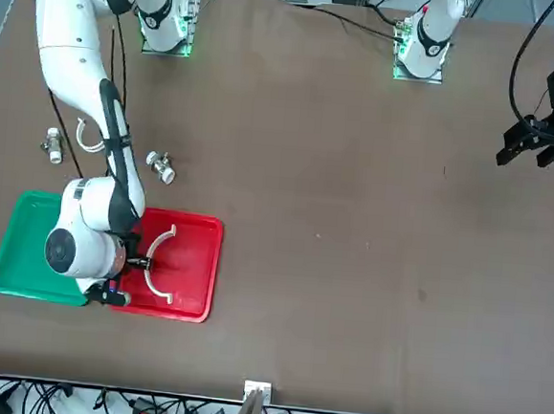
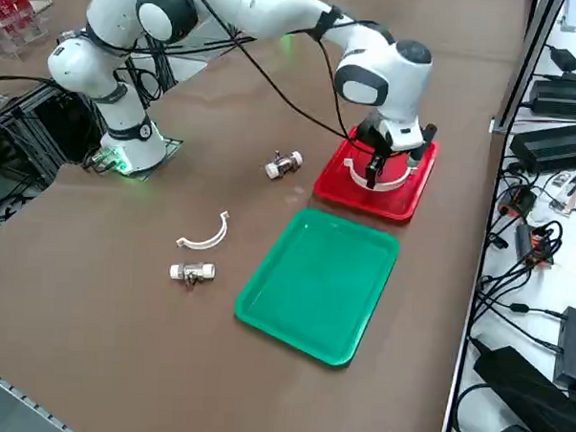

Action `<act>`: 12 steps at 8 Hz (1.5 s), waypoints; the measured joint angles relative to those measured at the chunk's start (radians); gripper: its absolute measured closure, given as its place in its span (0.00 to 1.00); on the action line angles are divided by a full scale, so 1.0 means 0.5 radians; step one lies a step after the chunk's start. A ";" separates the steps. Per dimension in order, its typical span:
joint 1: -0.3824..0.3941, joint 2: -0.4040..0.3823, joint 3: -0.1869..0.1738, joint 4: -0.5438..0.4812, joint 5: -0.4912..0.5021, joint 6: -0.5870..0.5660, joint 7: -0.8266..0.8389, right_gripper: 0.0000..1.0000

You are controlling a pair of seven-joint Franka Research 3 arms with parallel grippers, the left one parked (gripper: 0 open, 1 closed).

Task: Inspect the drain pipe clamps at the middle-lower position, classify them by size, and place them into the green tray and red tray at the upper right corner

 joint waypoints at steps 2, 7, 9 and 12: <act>-0.116 -0.167 -0.007 0.061 -0.016 -0.324 -0.212 0.07; -0.406 -0.836 -0.009 -0.908 -0.390 -0.276 -1.135 0.01; -0.531 -1.102 -0.011 -1.475 -0.401 0.031 -1.563 0.01; -0.756 -1.299 -0.013 -2.053 -0.444 0.486 -2.193 0.03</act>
